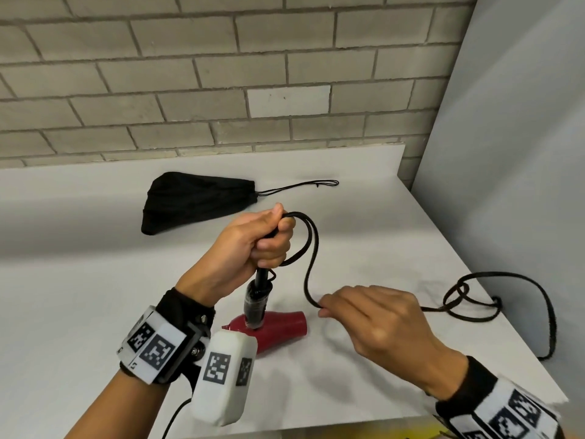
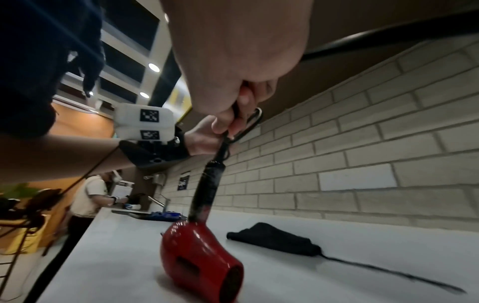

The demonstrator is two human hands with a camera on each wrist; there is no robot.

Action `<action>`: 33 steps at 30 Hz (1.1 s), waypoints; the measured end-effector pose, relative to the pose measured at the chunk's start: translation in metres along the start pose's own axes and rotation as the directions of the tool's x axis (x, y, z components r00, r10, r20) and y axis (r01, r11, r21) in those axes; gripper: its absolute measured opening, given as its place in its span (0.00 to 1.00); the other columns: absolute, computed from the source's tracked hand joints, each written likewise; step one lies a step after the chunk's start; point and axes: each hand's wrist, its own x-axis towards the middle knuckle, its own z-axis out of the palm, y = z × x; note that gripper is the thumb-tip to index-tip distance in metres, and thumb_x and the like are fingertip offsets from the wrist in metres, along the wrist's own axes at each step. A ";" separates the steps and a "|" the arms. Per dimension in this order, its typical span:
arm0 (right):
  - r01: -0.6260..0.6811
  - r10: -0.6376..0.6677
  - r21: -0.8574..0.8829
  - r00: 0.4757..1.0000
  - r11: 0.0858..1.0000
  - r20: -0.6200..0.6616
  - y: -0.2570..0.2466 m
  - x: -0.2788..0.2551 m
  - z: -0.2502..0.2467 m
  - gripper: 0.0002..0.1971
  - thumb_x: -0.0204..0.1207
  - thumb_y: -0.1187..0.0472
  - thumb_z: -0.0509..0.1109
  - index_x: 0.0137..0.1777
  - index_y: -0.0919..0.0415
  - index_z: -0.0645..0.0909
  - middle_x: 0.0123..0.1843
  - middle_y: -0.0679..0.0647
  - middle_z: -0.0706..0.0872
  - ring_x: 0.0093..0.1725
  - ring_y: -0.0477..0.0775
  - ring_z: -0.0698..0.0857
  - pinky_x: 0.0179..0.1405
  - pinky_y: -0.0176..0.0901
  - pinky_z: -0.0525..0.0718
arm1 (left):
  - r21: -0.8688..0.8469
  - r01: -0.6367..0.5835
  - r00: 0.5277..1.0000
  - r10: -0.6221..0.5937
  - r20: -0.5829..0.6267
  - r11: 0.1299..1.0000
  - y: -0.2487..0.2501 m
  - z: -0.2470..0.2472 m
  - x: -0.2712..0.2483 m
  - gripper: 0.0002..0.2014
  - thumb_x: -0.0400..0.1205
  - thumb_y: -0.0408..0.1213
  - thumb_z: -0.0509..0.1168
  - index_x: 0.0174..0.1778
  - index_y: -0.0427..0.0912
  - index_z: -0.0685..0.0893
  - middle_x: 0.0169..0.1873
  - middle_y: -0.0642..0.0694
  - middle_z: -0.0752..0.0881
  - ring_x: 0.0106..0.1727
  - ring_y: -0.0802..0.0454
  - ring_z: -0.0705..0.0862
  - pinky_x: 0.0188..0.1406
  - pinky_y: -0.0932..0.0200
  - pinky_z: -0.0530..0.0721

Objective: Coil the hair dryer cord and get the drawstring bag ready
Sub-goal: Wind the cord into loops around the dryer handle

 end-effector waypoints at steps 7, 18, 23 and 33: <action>0.204 -0.209 -0.071 0.975 0.976 -0.076 -0.014 0.052 -0.001 0.10 0.77 0.66 0.67 0.39 0.55 0.86 0.30 0.48 0.83 0.27 0.51 0.77 0.24 0.40 0.71 | 0.150 0.028 0.999 -0.025 -0.022 0.988 0.002 0.013 0.000 0.14 0.84 0.45 0.53 0.37 0.40 0.72 0.25 0.44 0.84 0.18 0.54 0.75 0.22 0.64 0.76; 0.010 -0.009 0.095 1.000 0.995 -0.016 -0.017 0.096 -0.021 0.10 0.74 0.60 0.67 0.51 0.51 0.69 0.42 0.48 0.80 0.22 0.49 0.73 0.17 0.35 0.63 | 0.293 0.008 1.000 -0.008 -0.001 0.956 0.003 0.025 -0.001 0.21 0.87 0.33 0.52 0.27 0.46 0.79 0.21 0.54 0.77 0.23 0.58 0.75 0.25 0.66 0.74; -0.019 0.013 0.046 0.990 0.999 0.140 0.009 0.112 -0.035 0.21 0.70 0.42 0.70 0.49 0.56 0.69 0.48 0.55 0.70 0.18 0.53 0.72 0.12 0.34 0.64 | 0.397 0.064 0.998 -0.065 -0.011 0.916 0.008 0.028 -0.006 0.22 0.80 0.42 0.53 0.22 0.33 0.71 0.09 0.47 0.72 0.12 0.52 0.67 0.18 0.64 0.67; 0.175 -0.165 -0.004 0.936 0.985 0.312 0.060 0.092 -0.050 0.22 0.79 0.41 0.58 0.36 0.60 0.76 0.33 0.54 0.77 0.18 0.56 0.59 0.15 0.37 0.58 | 0.418 0.104 0.966 -0.191 0.173 0.903 0.022 0.018 -0.015 0.19 0.83 0.49 0.54 0.34 0.40 0.76 0.19 0.57 0.59 0.18 0.59 0.54 0.17 0.66 0.53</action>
